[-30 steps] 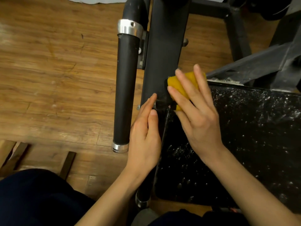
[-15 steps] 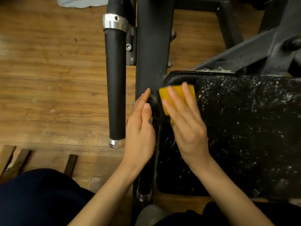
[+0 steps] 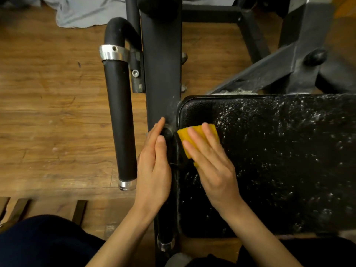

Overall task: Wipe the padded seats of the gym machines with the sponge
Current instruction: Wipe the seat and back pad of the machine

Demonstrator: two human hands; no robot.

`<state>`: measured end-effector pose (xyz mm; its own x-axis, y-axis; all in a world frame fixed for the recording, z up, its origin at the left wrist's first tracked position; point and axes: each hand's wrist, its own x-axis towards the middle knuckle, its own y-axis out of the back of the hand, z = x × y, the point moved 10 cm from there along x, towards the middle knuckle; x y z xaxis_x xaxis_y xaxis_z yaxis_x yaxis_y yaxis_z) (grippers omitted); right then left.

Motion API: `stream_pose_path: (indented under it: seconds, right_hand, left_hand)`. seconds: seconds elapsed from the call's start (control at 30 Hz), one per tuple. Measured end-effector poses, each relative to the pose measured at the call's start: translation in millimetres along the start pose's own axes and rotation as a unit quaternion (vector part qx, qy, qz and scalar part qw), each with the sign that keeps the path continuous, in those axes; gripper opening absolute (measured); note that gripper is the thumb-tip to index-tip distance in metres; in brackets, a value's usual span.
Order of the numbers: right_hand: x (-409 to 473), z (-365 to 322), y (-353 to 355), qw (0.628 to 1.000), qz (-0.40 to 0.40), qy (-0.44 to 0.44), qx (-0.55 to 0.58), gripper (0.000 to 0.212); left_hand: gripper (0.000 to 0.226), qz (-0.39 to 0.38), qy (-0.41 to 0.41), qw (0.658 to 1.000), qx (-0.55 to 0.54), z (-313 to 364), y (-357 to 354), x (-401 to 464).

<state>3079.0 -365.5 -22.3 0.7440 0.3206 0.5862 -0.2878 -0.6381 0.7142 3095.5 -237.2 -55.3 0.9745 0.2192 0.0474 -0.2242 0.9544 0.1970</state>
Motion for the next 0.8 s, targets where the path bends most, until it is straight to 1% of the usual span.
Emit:
stream_pose_path:
  seconds: [0.03, 0.1, 0.17, 0.23, 0.3, 0.33, 0.4, 0.47, 0.5, 0.53, 0.6, 0.67, 0.7, 0.73, 0.8]
  right_hand:
    - [8.3, 3.2, 2.5, 1.0, 0.008, 0.003, 0.004, 0.03]
    - [43.5, 11.8, 8.8, 0.999, 0.034, -0.028, 0.026, 0.034]
    - [74.2, 15.3, 11.1, 0.998, 0.039, -0.045, 0.026, 0.036]
    - [75.0, 19.2, 13.3, 1.0, 0.017, -0.013, -0.003, 0.033]
    - [56.0, 39.0, 33.4, 0.999, 0.031, -0.01, -0.031, 0.034]
    - [47.6, 53.6, 49.2, 0.997, 0.057, -0.033, -0.032, 0.036]
    - [35.5, 77.3, 69.0, 0.986, 0.124, -0.111, -0.012, 0.045]
    - [37.3, 69.7, 61.2, 0.974, 0.166, -0.153, 0.008, 0.045]
    - [42.2, 55.8, 49.7, 0.974, 0.167, -0.15, 0.018, 0.041]
    - [46.5, 40.2, 36.8, 0.979, 0.154, -0.128, 0.025, 0.036]
    - [51.3, 21.8, 22.1, 0.992, 0.105, -0.062, 0.031, 0.037]
    - [45.8, 32.4, 29.9, 0.998, 0.067, -0.015, 0.005, 0.037]
    - [39.0, 46.0, 40.5, 0.997, 0.072, -0.019, -0.015, 0.035]
    - [31.7, 62.8, 54.3, 0.994, 0.093, -0.045, -0.021, 0.037]
    - [17.3, 87.0, 74.6, 0.977, 0.166, -0.132, -0.008, 0.045]
  left_hand:
    - [0.044, -0.001, -0.004, 1.0, 0.006, 1.2, -0.1, -0.1]
    - [0.044, -0.014, -0.018, 0.999, 0.026, 6.3, -3.1, 0.8]
    - [0.045, -0.03, -0.049, 0.997, 0.055, 16.4, -5.7, 3.3]
    - [0.046, -0.041, -0.091, 0.99, 0.095, 29.6, -6.6, 6.3]
    - [0.048, -0.047, -0.131, 0.98, 0.143, 43.7, -9.6, 8.7]
    - [0.049, -0.057, -0.147, 0.974, 0.162, 49.5, -14.5, 9.9]
    - [0.05, -0.077, -0.168, 0.962, 0.2, 55.8, -26.2, 11.0]
    - [0.05, -0.077, -0.174, 0.954, 0.231, 54.8, -30.7, 11.7]
    - [0.05, -0.076, -0.172, 0.953, 0.238, 53.1, -30.7, 12.5]
    - [0.051, -0.077, -0.173, 0.951, 0.245, 51.9, -30.6, 12.5]
    - [0.053, -0.086, -0.183, 0.943, 0.265, 51.5, -31.5, 10.6]
    - [0.054, -0.092, -0.19, 0.936, 0.281, 51.9, -32.9, 9.5]
    - [0.055, -0.092, -0.19, 0.935, 0.286, 52.3, -33.1, 9.7]
    - [0.055, -0.09, -0.19, 0.934, 0.289, 52.6, -33.0, 9.8]
    - [0.055, -0.082, -0.188, 0.935, 0.29, 53.4, -32.4, 9.9]
